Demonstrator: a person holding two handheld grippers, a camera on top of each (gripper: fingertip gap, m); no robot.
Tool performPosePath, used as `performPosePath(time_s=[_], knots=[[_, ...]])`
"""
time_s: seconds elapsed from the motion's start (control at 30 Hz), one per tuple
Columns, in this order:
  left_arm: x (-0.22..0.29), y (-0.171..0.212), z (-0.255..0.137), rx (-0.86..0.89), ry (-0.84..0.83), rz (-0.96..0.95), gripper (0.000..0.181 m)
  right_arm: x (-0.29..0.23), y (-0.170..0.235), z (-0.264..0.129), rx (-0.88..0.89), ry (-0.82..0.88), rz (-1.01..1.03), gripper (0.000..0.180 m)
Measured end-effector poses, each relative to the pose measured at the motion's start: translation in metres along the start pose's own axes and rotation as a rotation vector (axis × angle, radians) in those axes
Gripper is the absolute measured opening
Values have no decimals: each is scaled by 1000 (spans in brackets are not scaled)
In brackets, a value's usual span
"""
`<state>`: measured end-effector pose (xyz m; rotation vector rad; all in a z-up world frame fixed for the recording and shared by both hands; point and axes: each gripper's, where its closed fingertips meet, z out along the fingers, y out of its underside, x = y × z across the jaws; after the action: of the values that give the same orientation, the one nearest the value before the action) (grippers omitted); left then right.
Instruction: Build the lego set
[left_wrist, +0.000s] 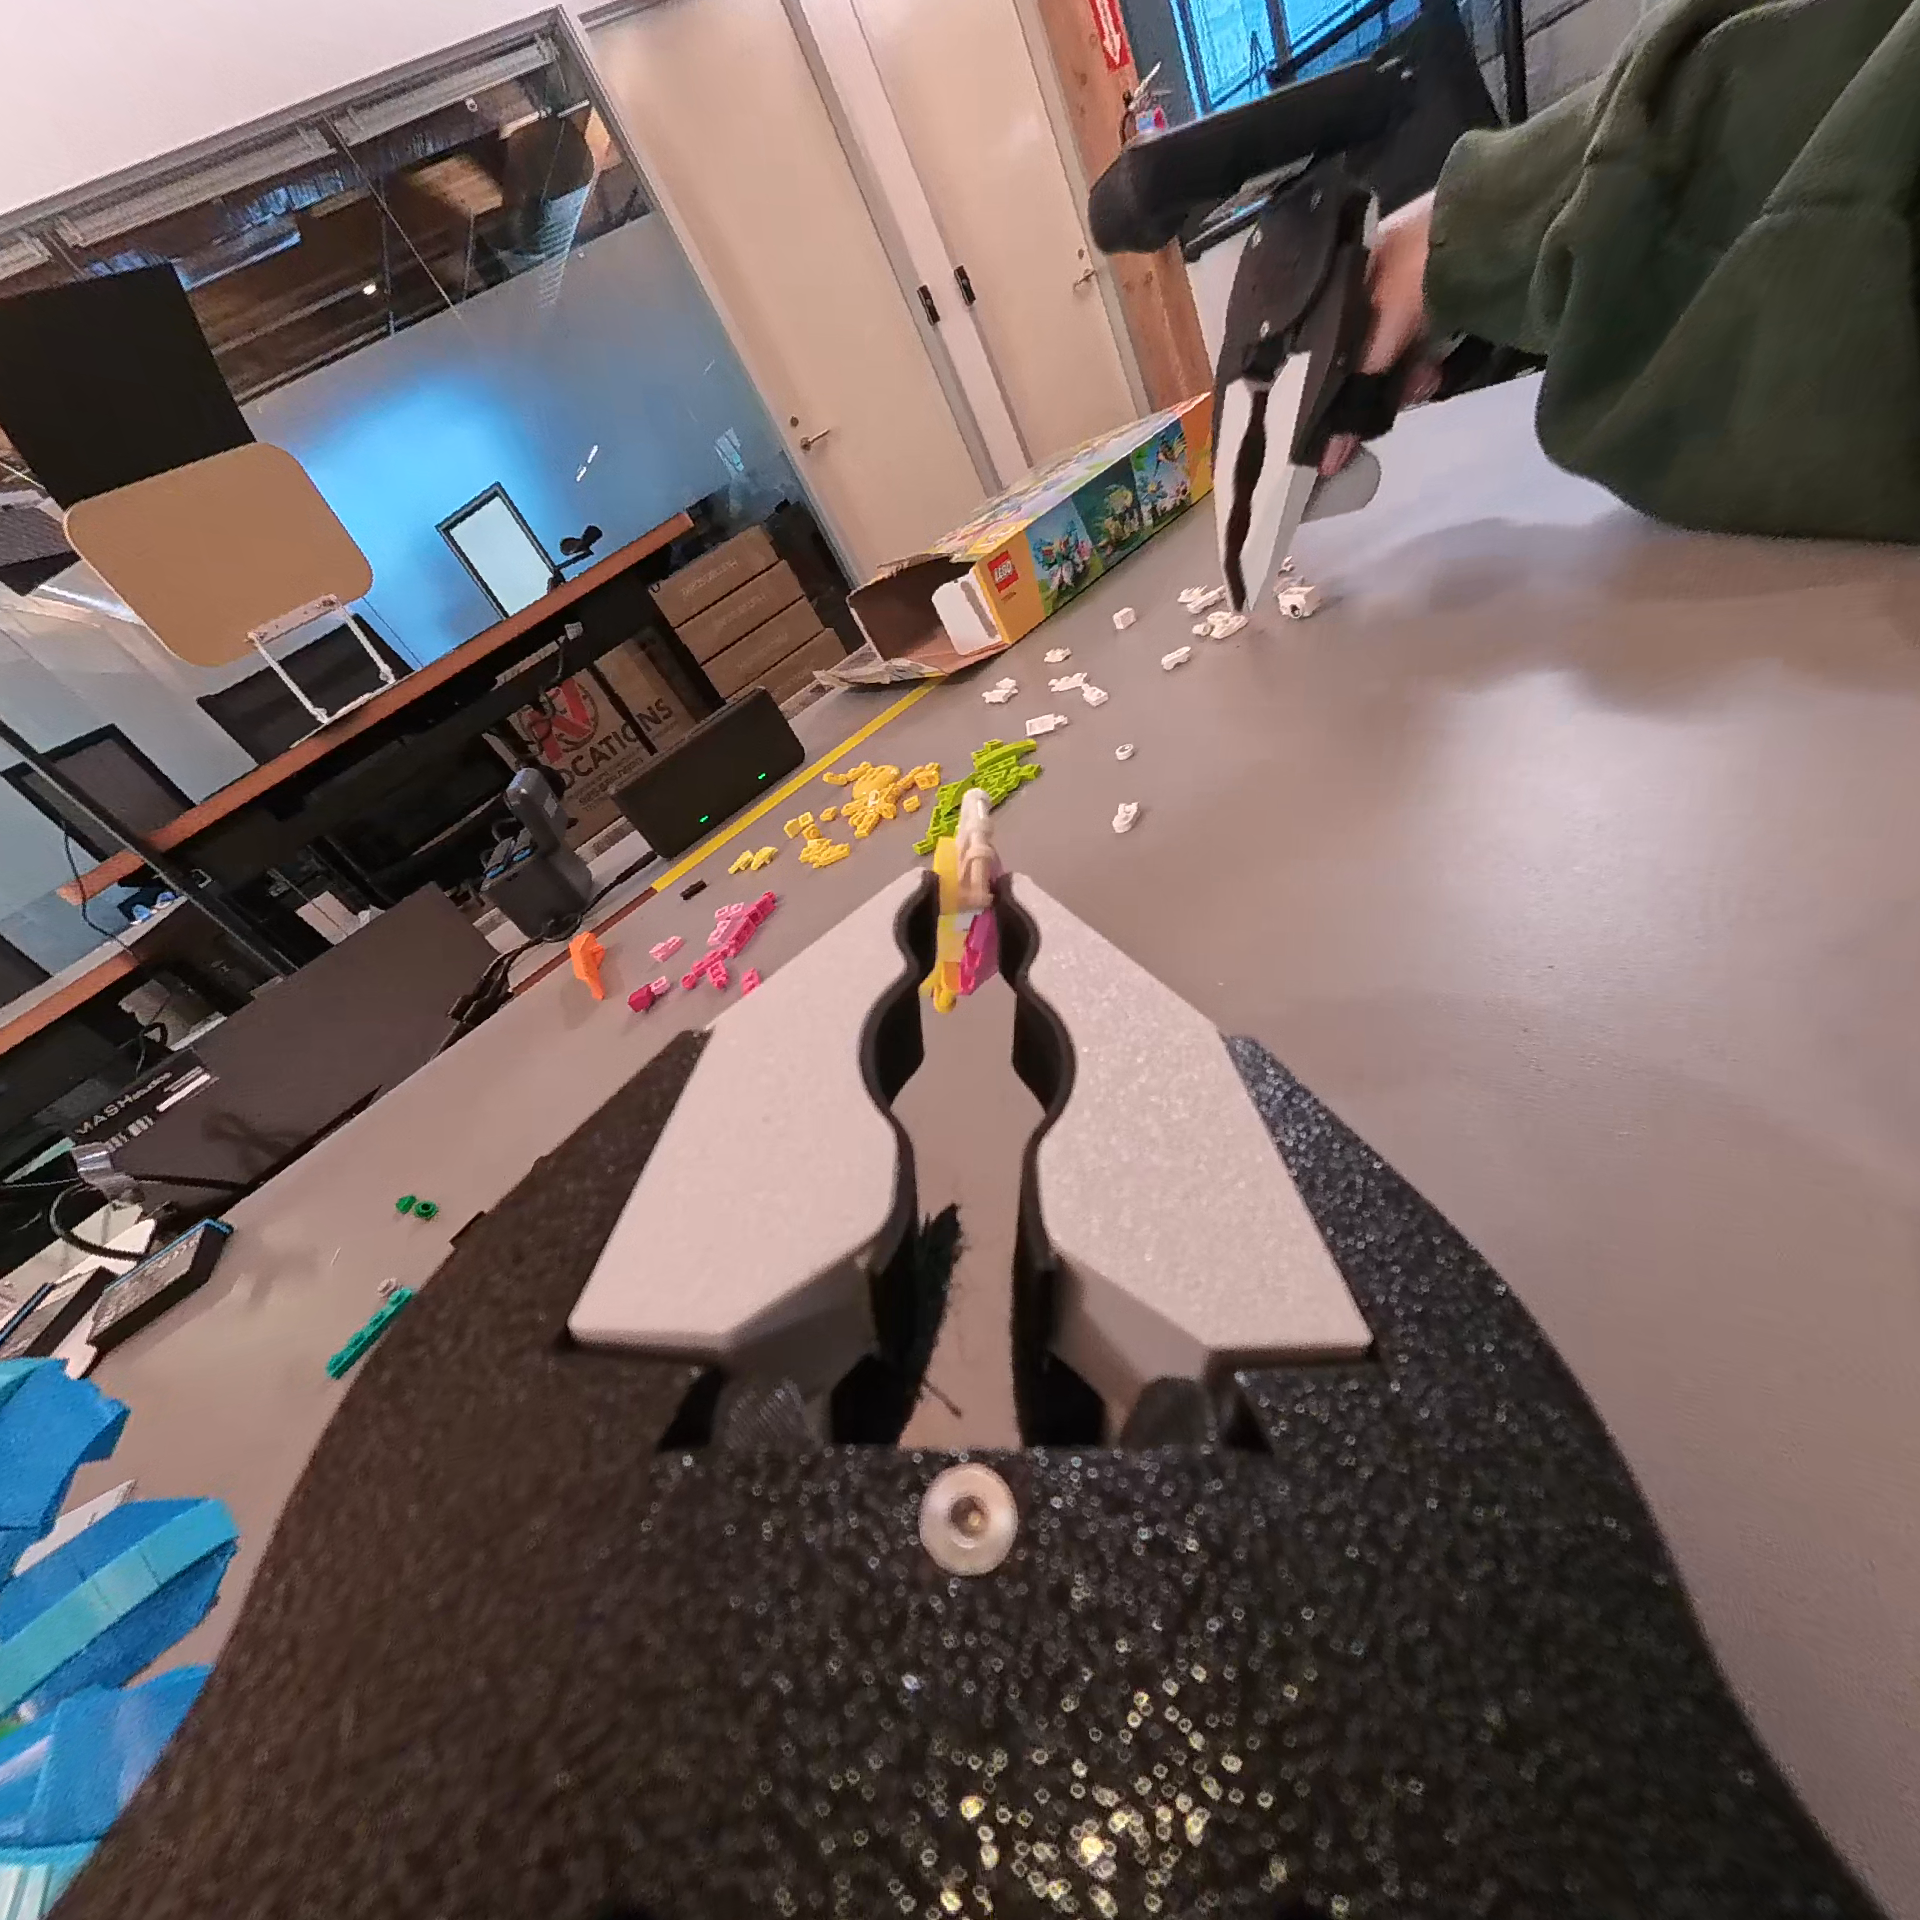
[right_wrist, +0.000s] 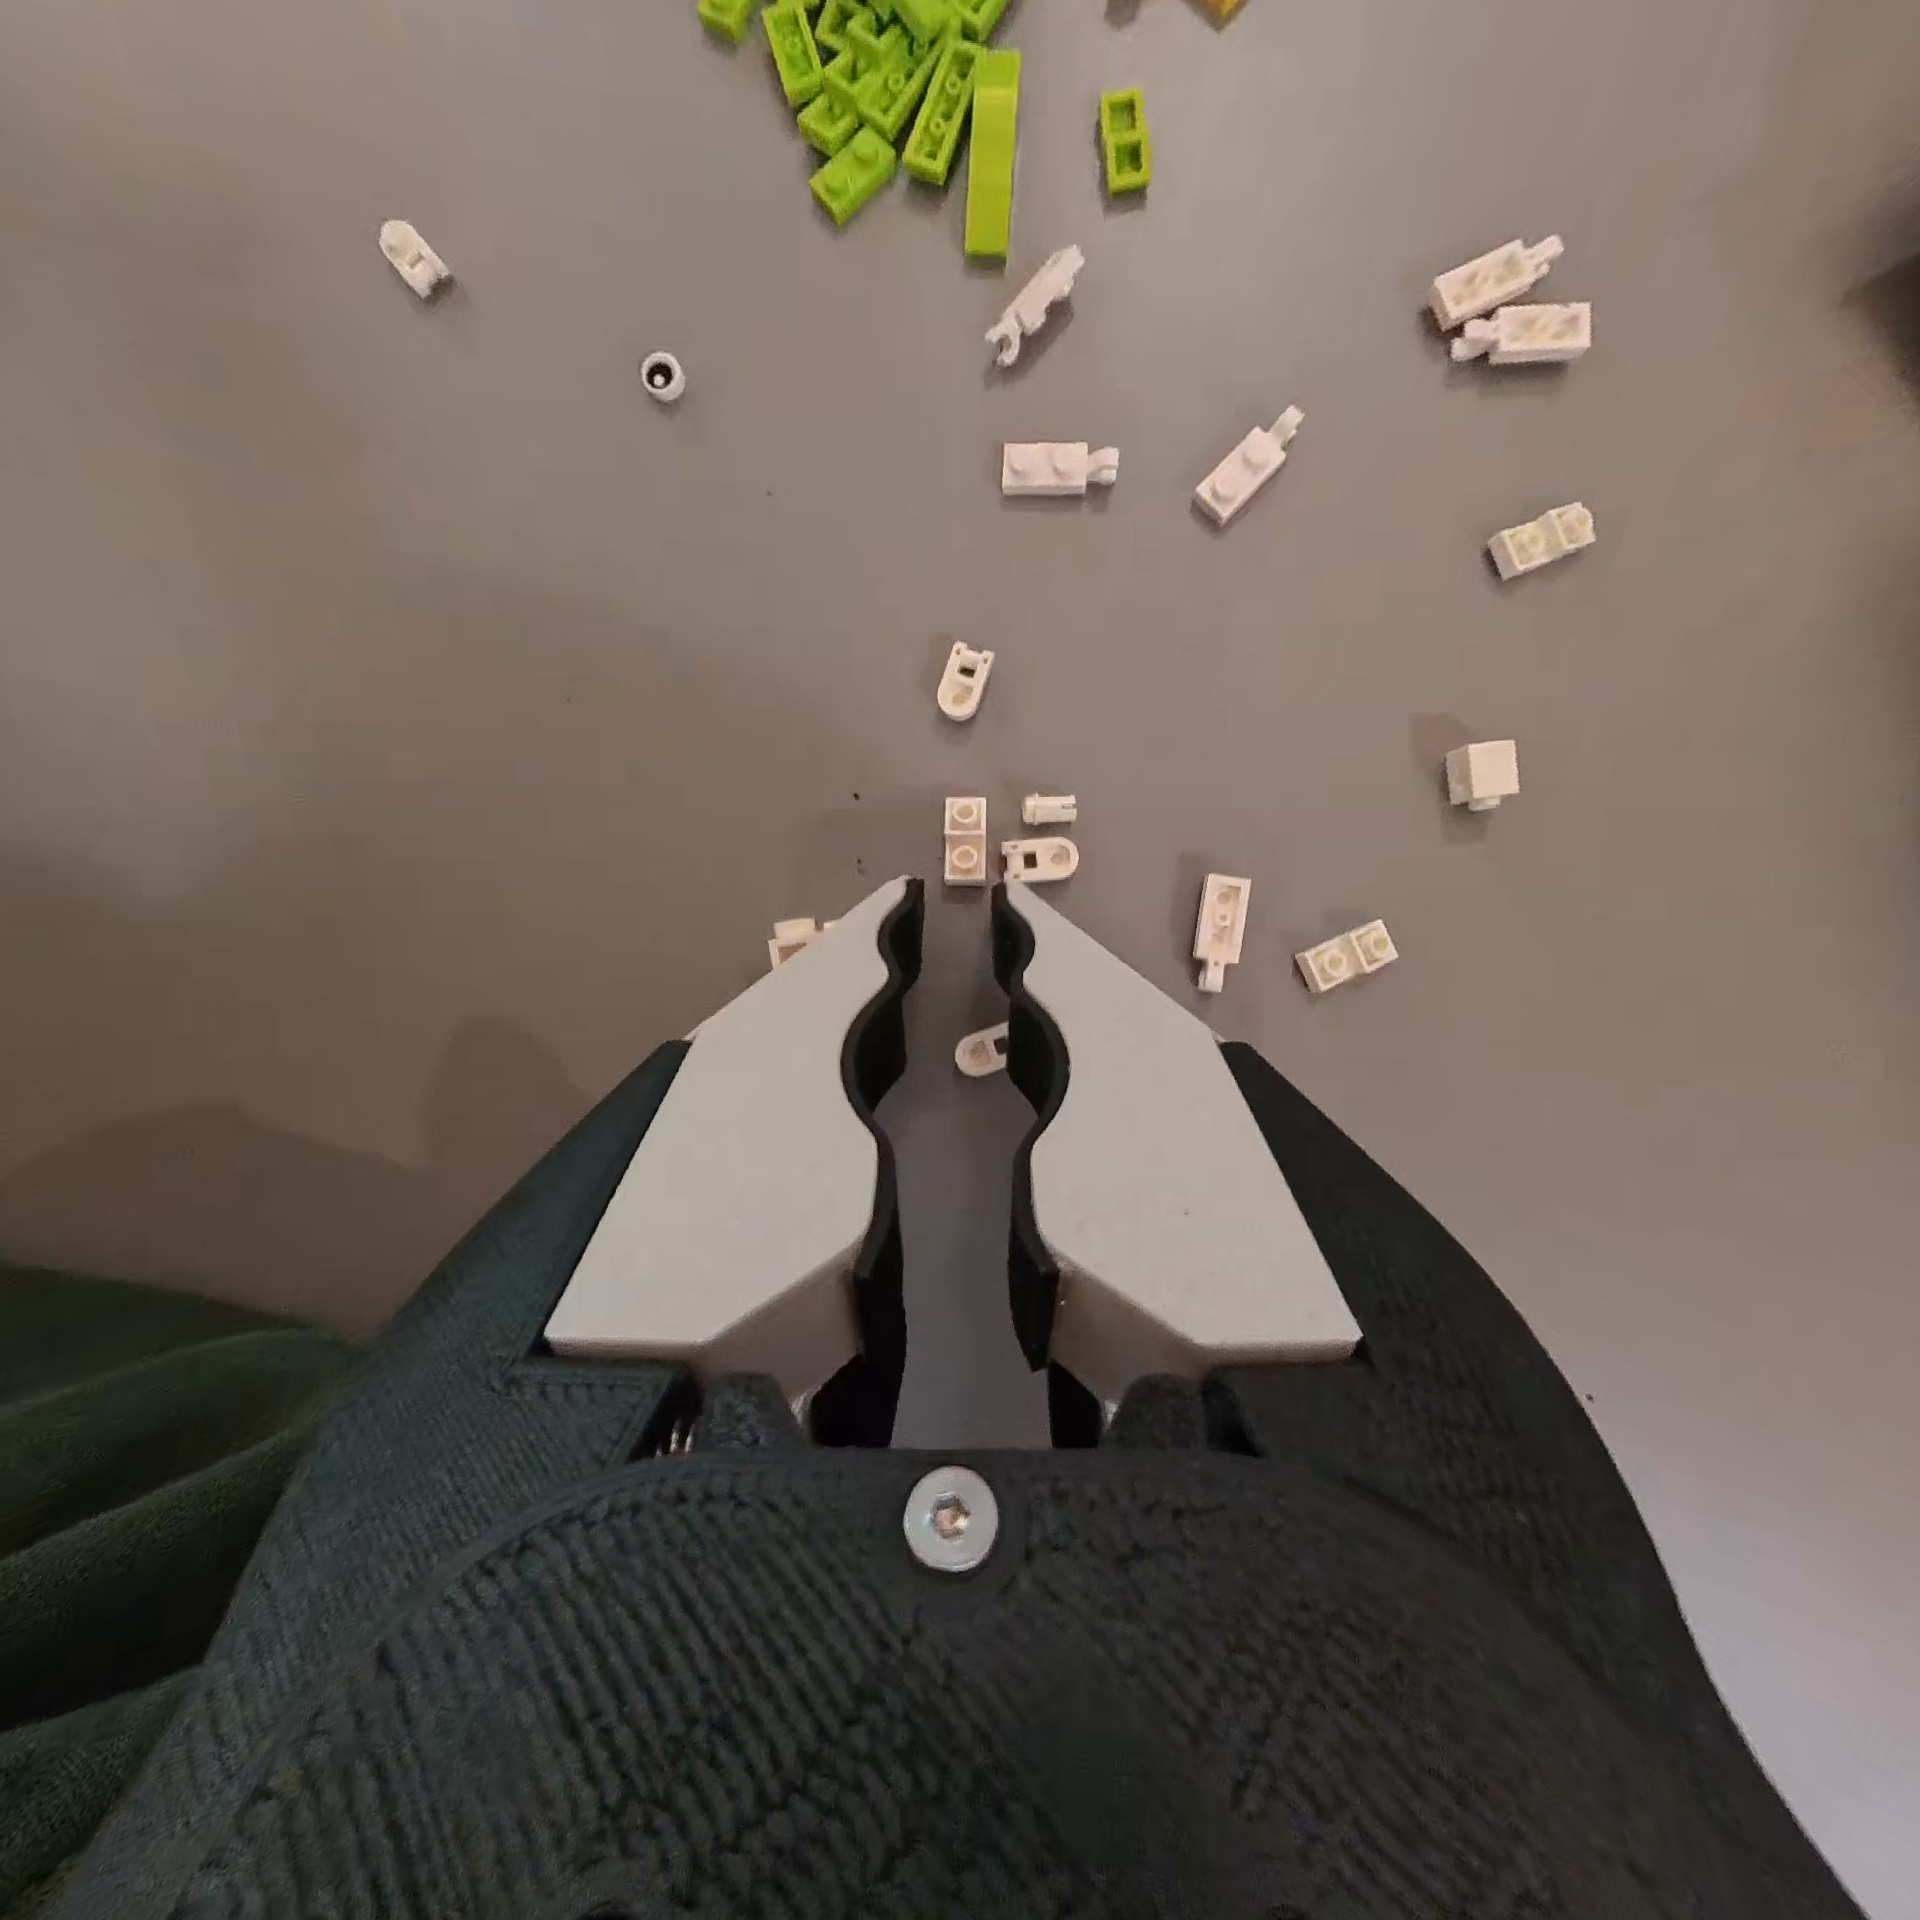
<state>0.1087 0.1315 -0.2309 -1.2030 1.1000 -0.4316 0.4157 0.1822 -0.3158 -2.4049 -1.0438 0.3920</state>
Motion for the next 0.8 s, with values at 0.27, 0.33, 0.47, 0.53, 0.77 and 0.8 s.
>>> performPosePath(time_s=[0.27,0.33,0.47,0.53,0.77,0.8], knots=[[1,0,0,-2,4,-2,8,0,-5,8,-25,30,-60,6],[1,0,0,-1,4,-1,8,-3,-9,7,-30,33,-79,6],[1,0,0,-1,5,-2,8,-31,-32,7,8,-33,-157,7],[1,1,0,-2,5,-3,8,-58,-44,15,10,-106,-231,6],[2,2,1,-5,8,-6,8,-151,-73,60,-46,-306,-544,7],[2,2,1,-6,9,-6,8,-159,-75,64,-51,-315,-576,7]])
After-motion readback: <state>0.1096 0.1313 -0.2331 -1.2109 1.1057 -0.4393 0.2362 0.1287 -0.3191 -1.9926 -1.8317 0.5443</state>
